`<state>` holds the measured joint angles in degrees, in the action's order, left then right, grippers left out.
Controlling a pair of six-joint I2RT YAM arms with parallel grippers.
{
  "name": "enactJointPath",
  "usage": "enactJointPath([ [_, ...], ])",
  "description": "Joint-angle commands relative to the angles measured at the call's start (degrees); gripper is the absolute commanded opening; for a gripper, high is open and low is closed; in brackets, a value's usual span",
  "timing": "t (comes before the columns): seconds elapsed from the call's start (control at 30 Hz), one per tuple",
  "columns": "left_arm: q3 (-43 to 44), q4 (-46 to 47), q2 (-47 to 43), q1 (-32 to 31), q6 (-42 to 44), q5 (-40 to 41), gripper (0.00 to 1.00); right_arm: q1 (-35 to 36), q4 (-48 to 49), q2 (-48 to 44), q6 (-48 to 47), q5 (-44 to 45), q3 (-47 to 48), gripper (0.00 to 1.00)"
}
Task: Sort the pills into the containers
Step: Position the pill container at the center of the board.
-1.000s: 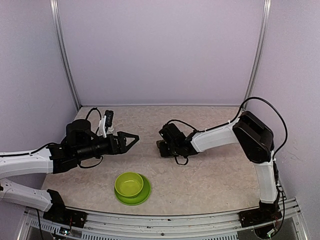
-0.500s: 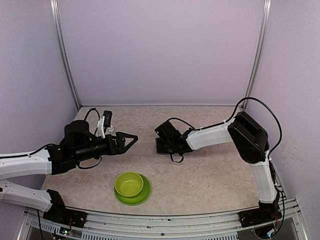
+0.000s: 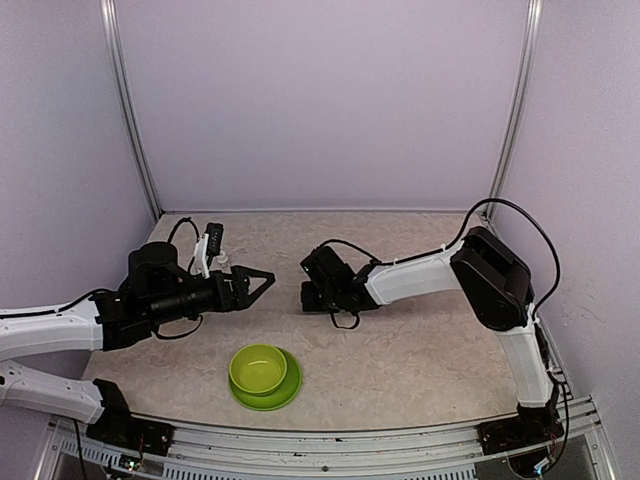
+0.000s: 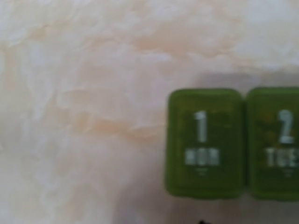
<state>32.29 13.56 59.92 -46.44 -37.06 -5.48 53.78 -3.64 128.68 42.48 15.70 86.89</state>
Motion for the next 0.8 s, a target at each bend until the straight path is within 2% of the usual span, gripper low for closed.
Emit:
enactJointPath([
  [0.0, -0.7, 1.1, -1.3, -0.2, -0.4, 0.9, 0.99, 0.4, -4.2, 3.5, -0.3, -2.6, 1.3, 0.43],
  [0.33, -0.8, 0.8, -2.0, -0.2, -0.4, 1.1, 0.99, -0.6, -6.4, 6.6, -2.4, -2.6, 6.3, 0.43],
  [0.77, -1.0, 0.7, -2.2, -0.2, -0.6, 1.0, 0.99, -2.1, -6.5, 7.7, -4.5, -2.7, 7.5, 0.44],
])
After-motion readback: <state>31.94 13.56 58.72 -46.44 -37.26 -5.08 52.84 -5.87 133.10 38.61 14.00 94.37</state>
